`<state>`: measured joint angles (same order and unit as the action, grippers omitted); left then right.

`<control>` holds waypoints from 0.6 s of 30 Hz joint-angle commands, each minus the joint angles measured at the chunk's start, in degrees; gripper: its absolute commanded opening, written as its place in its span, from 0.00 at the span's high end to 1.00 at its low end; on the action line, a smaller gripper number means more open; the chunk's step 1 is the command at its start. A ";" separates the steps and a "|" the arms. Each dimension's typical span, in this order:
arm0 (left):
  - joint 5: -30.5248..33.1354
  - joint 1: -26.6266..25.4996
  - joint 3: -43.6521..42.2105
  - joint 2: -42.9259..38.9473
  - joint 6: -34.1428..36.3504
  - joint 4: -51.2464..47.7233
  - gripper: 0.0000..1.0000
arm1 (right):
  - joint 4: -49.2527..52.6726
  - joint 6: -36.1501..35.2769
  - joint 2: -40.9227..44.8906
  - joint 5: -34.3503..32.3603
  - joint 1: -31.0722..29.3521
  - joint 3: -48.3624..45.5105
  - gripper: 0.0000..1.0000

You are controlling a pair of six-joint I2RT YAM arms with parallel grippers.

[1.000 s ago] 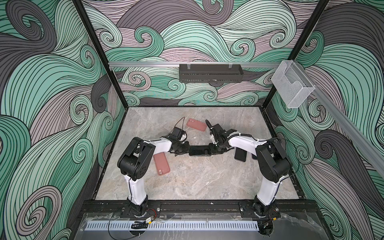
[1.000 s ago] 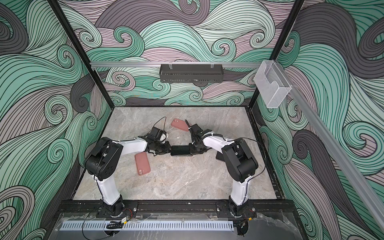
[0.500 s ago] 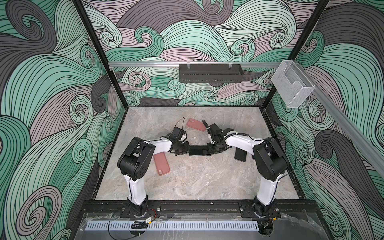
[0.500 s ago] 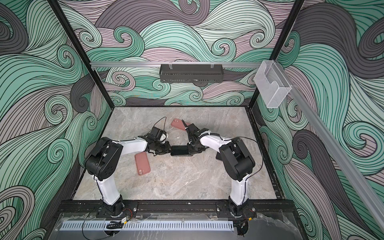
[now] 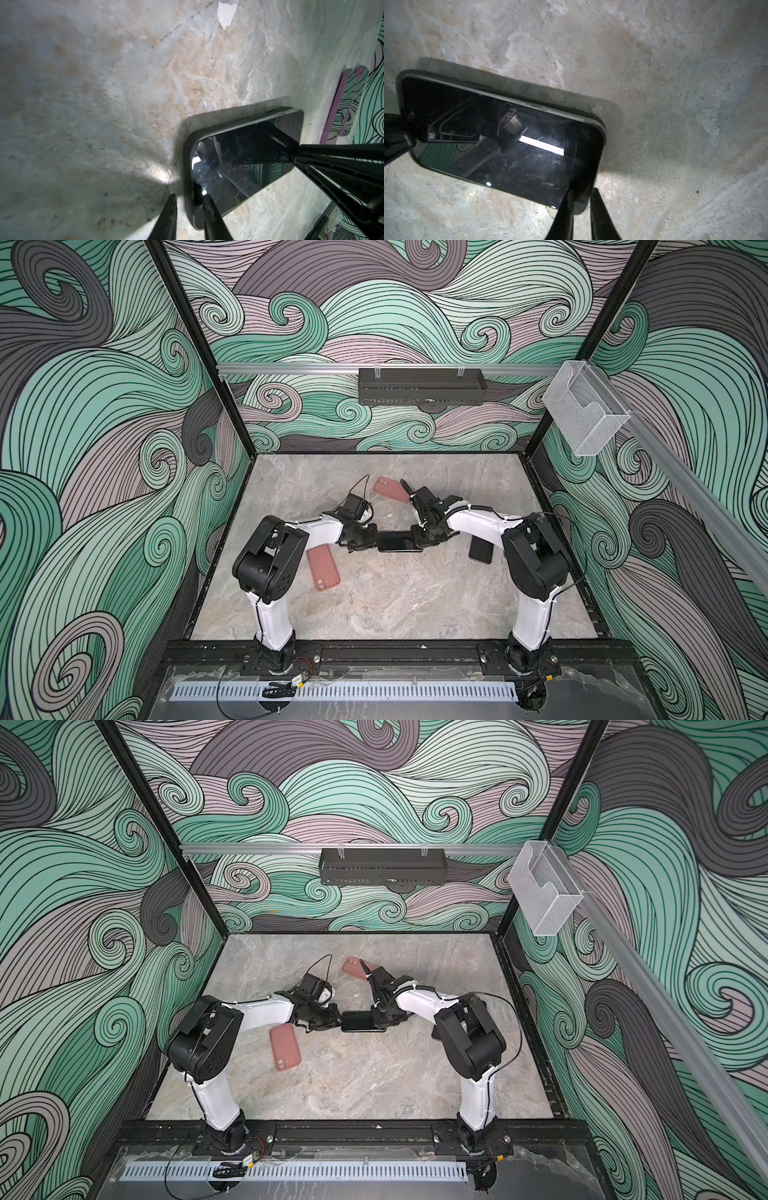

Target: Put the phone into the phone case

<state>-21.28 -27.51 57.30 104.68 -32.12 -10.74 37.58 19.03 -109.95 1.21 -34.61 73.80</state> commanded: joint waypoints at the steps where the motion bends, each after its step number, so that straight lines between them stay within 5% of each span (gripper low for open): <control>1: -0.85 -0.18 0.36 -1.81 0.99 -1.33 0.74 | 4.69 1.40 -6.03 -3.07 -0.63 -3.33 0.84; 18: -4.21 -0.28 0.67 -1.24 1.62 -0.19 0.73 | 2.24 5.09 -8.67 -3.87 -1.74 -7.94 0.87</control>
<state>-24.23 -27.51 57.30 104.66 -31.55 -10.70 36.07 22.59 -110.06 -1.43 -35.62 72.34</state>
